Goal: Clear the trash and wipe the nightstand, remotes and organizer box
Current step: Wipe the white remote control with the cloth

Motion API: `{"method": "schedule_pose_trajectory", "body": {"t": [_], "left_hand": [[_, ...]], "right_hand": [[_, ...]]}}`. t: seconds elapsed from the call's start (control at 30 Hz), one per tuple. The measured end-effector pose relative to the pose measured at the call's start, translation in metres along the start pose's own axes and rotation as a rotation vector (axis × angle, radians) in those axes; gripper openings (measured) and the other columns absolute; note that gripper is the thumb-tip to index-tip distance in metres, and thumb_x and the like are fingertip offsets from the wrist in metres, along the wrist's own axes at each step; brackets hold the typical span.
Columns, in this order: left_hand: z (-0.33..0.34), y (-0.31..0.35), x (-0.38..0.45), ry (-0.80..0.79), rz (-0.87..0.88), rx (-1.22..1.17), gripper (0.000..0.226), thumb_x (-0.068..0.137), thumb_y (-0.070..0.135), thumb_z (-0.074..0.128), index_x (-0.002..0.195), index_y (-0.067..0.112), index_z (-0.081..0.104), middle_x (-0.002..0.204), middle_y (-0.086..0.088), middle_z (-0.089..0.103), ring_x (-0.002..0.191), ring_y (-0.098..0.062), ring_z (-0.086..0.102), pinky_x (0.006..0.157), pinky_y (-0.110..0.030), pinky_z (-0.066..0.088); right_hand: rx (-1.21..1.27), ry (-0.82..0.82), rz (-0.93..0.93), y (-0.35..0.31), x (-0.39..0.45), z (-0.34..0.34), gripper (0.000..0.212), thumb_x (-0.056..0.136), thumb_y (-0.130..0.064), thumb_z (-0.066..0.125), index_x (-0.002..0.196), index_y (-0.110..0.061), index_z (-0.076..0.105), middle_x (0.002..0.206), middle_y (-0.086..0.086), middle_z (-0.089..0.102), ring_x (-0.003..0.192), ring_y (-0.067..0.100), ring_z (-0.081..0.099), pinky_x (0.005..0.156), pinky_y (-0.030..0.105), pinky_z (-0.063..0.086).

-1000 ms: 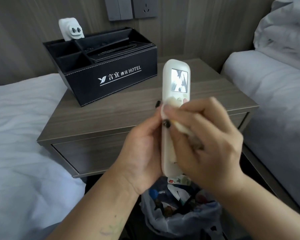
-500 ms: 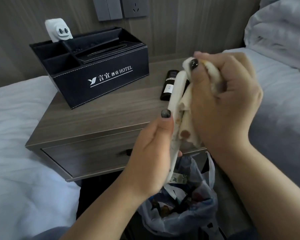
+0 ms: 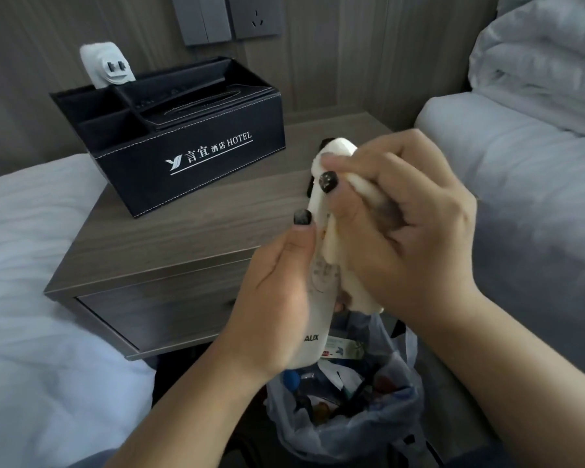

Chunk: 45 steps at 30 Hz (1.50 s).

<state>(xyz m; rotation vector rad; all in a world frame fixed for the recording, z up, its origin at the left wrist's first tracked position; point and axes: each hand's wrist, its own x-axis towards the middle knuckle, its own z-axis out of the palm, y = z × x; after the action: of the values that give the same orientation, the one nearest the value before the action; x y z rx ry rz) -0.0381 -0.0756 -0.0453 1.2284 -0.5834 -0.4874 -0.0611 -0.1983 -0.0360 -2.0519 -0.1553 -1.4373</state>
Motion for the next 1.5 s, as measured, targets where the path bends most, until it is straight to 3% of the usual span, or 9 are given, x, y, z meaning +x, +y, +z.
{"method": "schedule_pose_trajectory", "body": {"t": [0.23, 0.43, 0.6, 0.73, 0.83, 1.0, 1.17, 1.4, 1.5], "left_hand": [[0.005, 0.0, -0.002, -0.036, 0.045, -0.012, 0.045, 0.09, 0.034, 0.028, 0.088, 0.006, 0.063, 0.066, 0.002, 0.072, 0.061, -0.003, 0.067, 0.056, -0.014, 0.051], [0.003, -0.001, -0.001, 0.007, 0.037, -0.002, 0.045, 0.096, 0.036, 0.027, 0.096, 0.008, 0.063, 0.071, 0.004, 0.073, 0.064, -0.002, 0.068, 0.057, -0.013, 0.051], [0.001, -0.004, -0.001, 0.021, 0.009, 0.032, 0.047, 0.099, 0.042, 0.03, 0.093, 0.015, 0.067, 0.074, 0.004, 0.073, 0.065, -0.005, 0.067, 0.056, -0.017, 0.051], [-0.003, 0.001, 0.0, 0.041, 0.019, -0.073, 0.044, 0.086, 0.039, 0.034, 0.089, 0.009, 0.066, 0.07, -0.001, 0.073, 0.064, -0.008, 0.069, 0.056, -0.018, 0.052], [-0.003, 0.003, 0.0, 0.019, 0.023, -0.056, 0.044, 0.082, 0.04, 0.033, 0.094, 0.011, 0.065, 0.07, 0.003, 0.073, 0.061, -0.006, 0.069, 0.054, -0.016, 0.051], [-0.008, 0.001, 0.002, 0.069, 0.034, -0.095, 0.044, 0.089, 0.038, 0.033, 0.094, 0.012, 0.068, 0.078, 0.0, 0.073, 0.073, -0.009, 0.07, 0.061, -0.018, 0.053], [-0.011, -0.001, 0.002, 0.113, 0.017, -0.116, 0.049, 0.096, 0.04, 0.036, 0.08, 0.019, 0.077, 0.075, -0.001, 0.072, 0.07, -0.009, 0.068, 0.06, -0.02, 0.053], [-0.018, 0.0, 0.006, 0.126, -0.023, -0.218, 0.049, 0.09, 0.045, 0.041, 0.11, 0.013, 0.072, 0.105, -0.014, 0.071, 0.105, -0.025, 0.067, 0.089, -0.037, 0.052], [-0.021, 0.002, 0.009, 0.166, -0.076, -0.324, 0.052, 0.085, 0.052, 0.05, 0.107, 0.011, 0.073, 0.098, -0.01, 0.071, 0.097, -0.022, 0.067, 0.085, -0.034, 0.051]], "right_hand": [[0.179, 0.082, 0.307, 0.001, 0.002, -0.002, 0.018, 0.088, -0.014, 0.067, 0.105, -0.012, 0.066, 0.102, 0.008, 0.062, 0.096, 0.01, 0.059, 0.084, 0.018, 0.047], [0.02, 0.105, 0.196, -0.002, 0.0, 0.005, 0.01, 0.089, -0.006, 0.065, 0.097, -0.005, 0.069, 0.094, 0.01, 0.059, 0.073, 0.014, 0.051, 0.056, 0.014, 0.042], [-0.008, 0.167, 0.235, 0.006, 0.015, 0.003, 0.011, 0.088, -0.011, 0.065, 0.096, -0.01, 0.073, 0.095, 0.01, 0.062, 0.085, 0.006, 0.056, 0.076, 0.005, 0.039], [0.0, 0.104, 0.085, -0.007, 0.0, 0.012, 0.01, 0.086, -0.003, 0.067, 0.094, -0.002, 0.073, 0.089, 0.009, 0.057, 0.082, 0.004, 0.052, 0.075, 0.007, 0.04], [0.009, 0.138, 0.123, 0.0, 0.004, 0.01, 0.008, 0.086, -0.006, 0.069, 0.093, -0.004, 0.073, 0.088, 0.009, 0.059, 0.079, 0.005, 0.053, 0.072, 0.007, 0.041], [0.049, 0.052, 0.035, -0.009, -0.007, 0.012, 0.011, 0.083, 0.0, 0.07, 0.094, 0.0, 0.073, 0.088, 0.013, 0.058, 0.081, 0.008, 0.055, 0.071, 0.012, 0.045], [0.082, 0.048, 0.11, -0.009, -0.007, 0.007, 0.008, 0.084, -0.003, 0.072, 0.091, -0.001, 0.073, 0.088, 0.008, 0.059, 0.081, 0.001, 0.054, 0.071, 0.009, 0.043], [0.053, -0.06, -0.008, -0.014, -0.02, 0.005, 0.009, 0.084, 0.001, 0.07, 0.092, 0.004, 0.073, 0.087, 0.014, 0.059, 0.081, 0.007, 0.055, 0.073, 0.011, 0.044], [0.086, -0.157, -0.027, -0.02, -0.034, 0.009, 0.013, 0.083, 0.003, 0.07, 0.096, 0.004, 0.073, 0.088, 0.016, 0.058, 0.08, 0.017, 0.058, 0.071, 0.02, 0.048]]}}
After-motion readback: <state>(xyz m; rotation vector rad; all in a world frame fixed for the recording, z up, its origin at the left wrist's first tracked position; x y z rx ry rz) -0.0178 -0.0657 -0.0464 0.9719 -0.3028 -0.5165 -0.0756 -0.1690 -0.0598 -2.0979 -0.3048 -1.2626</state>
